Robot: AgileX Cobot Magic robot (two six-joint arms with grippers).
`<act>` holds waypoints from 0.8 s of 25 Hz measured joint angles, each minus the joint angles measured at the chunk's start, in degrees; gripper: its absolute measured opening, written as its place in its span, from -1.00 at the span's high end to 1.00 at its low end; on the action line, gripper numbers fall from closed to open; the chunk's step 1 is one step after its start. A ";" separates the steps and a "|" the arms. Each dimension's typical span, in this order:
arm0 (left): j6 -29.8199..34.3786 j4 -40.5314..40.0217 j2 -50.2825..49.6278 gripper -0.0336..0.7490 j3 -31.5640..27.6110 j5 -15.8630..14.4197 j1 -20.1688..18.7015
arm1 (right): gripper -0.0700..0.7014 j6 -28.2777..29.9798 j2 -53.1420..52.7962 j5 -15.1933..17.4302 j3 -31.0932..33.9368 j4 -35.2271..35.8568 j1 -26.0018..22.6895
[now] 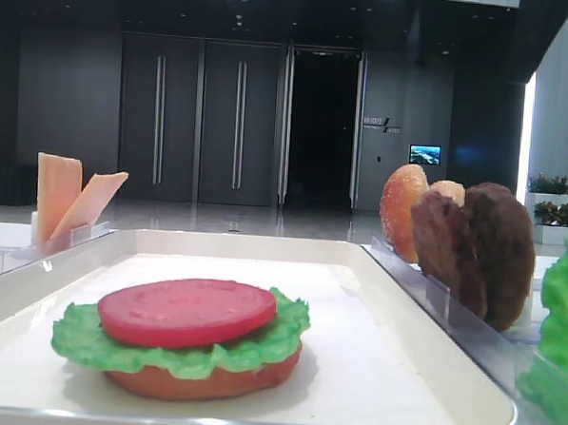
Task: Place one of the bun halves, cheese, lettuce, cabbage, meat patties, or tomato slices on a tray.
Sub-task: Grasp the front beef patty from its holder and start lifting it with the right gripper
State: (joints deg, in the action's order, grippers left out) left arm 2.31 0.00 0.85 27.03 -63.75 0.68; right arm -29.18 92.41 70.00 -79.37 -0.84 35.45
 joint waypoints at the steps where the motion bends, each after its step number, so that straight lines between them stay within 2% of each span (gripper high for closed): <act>1: 0.00 0.00 0.00 -0.71 0.00 0.00 0.00 | -0.43 -0.07 0.47 0.00 0.00 0.00 0.00; 4: 0.00 0.00 0.00 -0.71 0.00 0.00 0.00 | -0.43 -0.82 1.88 -0.79 0.00 0.00 0.00; 13: 0.00 0.00 0.00 -0.71 0.00 0.00 0.00 | -0.41 -1.50 4.30 -6.63 -0.06 0.84 0.00; 20: 0.00 0.00 0.00 -0.71 0.00 0.00 0.00 | -0.41 -1.50 7.93 -7.27 -0.06 0.84 0.00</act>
State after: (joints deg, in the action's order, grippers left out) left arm 2.31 0.00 0.85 27.03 -63.75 0.68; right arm -30.68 100.34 62.74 -79.43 0.00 35.45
